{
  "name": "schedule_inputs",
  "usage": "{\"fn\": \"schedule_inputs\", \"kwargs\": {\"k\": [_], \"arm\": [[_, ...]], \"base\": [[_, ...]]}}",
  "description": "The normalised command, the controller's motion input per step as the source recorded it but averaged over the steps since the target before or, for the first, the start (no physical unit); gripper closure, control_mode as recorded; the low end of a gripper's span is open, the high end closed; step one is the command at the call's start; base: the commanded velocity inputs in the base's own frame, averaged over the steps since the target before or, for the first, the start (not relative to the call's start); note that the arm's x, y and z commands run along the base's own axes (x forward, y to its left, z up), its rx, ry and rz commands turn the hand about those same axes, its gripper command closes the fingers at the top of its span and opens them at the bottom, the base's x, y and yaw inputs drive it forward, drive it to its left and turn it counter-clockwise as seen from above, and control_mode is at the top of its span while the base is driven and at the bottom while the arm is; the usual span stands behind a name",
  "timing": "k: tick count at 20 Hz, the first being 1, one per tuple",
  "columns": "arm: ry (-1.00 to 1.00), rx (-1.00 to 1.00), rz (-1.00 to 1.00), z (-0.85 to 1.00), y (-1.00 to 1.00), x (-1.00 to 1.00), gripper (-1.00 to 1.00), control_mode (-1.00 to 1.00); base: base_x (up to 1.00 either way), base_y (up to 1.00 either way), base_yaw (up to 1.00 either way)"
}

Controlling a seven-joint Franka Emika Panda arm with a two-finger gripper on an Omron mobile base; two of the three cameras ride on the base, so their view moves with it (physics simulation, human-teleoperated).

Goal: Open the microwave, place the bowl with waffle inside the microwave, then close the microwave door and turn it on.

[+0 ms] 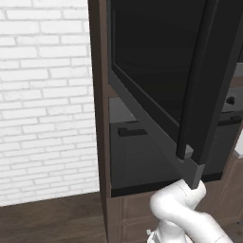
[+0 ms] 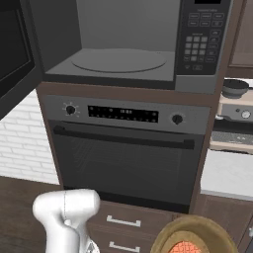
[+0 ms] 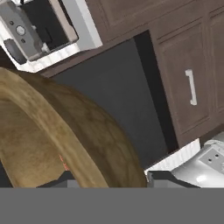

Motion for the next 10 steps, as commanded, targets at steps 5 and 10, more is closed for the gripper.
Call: {"fn": "schedule_inputs", "kwargs": {"k": [5, 10], "arm": [[-0.04, -0.03, -0.08, 0.53, 1.00, 0.10, 1.00, -1.00], [-0.02, -0.03, -0.13, 0.68, 1.00, 0.10, 1.00, -1.00]], "base": [[0.00, 0.00, 0.00], [0.00, 0.00, 0.00]]}}
